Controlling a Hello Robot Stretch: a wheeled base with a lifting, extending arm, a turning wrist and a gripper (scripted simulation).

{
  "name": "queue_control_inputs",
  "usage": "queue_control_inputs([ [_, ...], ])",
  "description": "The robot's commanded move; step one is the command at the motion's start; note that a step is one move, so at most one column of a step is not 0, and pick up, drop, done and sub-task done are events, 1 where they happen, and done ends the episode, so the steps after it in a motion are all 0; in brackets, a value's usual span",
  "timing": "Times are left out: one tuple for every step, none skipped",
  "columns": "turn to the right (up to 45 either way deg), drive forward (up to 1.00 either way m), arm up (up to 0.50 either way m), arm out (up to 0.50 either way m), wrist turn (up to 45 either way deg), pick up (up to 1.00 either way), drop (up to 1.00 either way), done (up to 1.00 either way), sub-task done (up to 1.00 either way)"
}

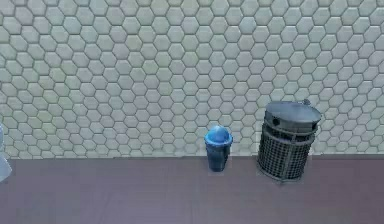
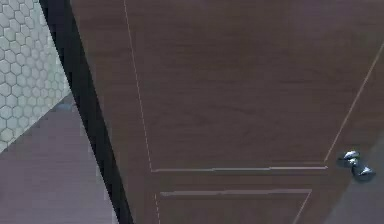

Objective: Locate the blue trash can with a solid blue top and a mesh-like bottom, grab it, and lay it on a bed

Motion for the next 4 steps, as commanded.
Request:
queue_control_inputs([
  [0.0,0.4,0.0,0.0,0.0,0.0,0.0,0.0,0.0],
  [-15.0,0.0,0.0,0.0,0.0,0.0,0.0,0.0,0.0],
  [0.0,0.55,0.0,0.0,0.0,0.0,0.0,0.0,0.0],
  [-42.0,0.0,0.0,0.0,0.0,0.0,0.0,0.0,0.0],
])
